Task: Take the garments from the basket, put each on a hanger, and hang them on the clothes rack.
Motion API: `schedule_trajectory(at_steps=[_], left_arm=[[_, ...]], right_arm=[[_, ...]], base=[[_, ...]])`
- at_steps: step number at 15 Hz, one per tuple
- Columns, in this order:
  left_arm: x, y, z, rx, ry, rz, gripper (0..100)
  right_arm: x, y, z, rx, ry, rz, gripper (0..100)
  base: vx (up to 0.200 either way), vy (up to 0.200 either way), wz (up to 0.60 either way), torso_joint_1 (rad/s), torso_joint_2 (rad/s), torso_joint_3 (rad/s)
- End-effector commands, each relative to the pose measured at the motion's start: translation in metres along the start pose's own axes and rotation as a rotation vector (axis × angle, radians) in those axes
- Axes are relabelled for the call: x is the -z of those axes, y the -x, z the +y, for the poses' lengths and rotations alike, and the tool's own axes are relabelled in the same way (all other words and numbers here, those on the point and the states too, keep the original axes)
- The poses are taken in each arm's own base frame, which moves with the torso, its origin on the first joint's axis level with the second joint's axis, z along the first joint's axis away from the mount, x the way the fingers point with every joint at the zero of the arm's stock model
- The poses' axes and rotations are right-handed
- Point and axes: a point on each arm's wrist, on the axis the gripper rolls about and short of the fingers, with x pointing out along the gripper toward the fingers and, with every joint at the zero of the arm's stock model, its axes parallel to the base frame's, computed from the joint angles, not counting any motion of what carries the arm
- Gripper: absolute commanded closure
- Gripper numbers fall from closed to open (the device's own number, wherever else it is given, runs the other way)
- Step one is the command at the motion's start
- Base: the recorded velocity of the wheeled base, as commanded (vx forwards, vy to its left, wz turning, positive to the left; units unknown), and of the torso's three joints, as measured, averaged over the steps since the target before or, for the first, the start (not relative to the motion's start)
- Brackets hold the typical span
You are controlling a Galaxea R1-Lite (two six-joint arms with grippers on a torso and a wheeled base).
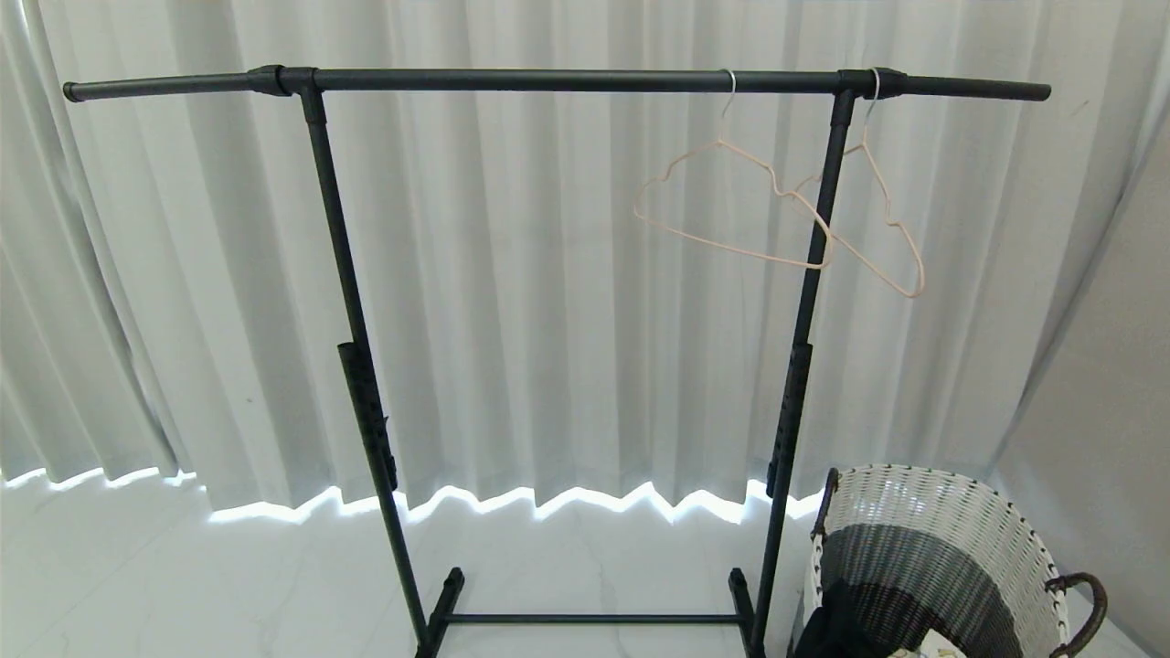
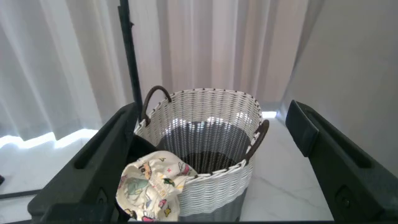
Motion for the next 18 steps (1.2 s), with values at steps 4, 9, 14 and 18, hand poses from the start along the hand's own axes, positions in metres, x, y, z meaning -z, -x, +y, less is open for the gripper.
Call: schedule_trajectory(at_steps=[4, 9, 14, 18], left_arm=[[0.000, 0.000, 0.000, 0.000, -0.004, 0.000, 0], [0.000, 0.000, 0.000, 0.000, -0.004, 0.000, 0], [0.000, 0.000, 0.000, 0.000, -0.004, 0.000, 0], [0.000, 0.000, 0.000, 0.000, -0.006, 0.000, 0]], right_arm=[[0.000, 0.000, 0.000, -0.007, 0.026, 0.000, 0], [-0.050, -0.001, 0.004, -0.186, -0.001, -0.030, 0], [-0.078, -0.120, 0.020, -0.271, 0.344, 0.554, 0], [-0.029, -0.166, 0.026, -0.437, 0.597, 0.846, 0]], base=[[0.000, 0.050, 0.00, 0.001, 0.00, 0.002], [0.000, 0.000, 0.00, 0.000, 0.00, 0.000], [0.000, 0.000, 0.00, 0.000, 0.00, 0.000], [0.000, 0.000, 0.00, 0.000, 0.00, 0.000]])
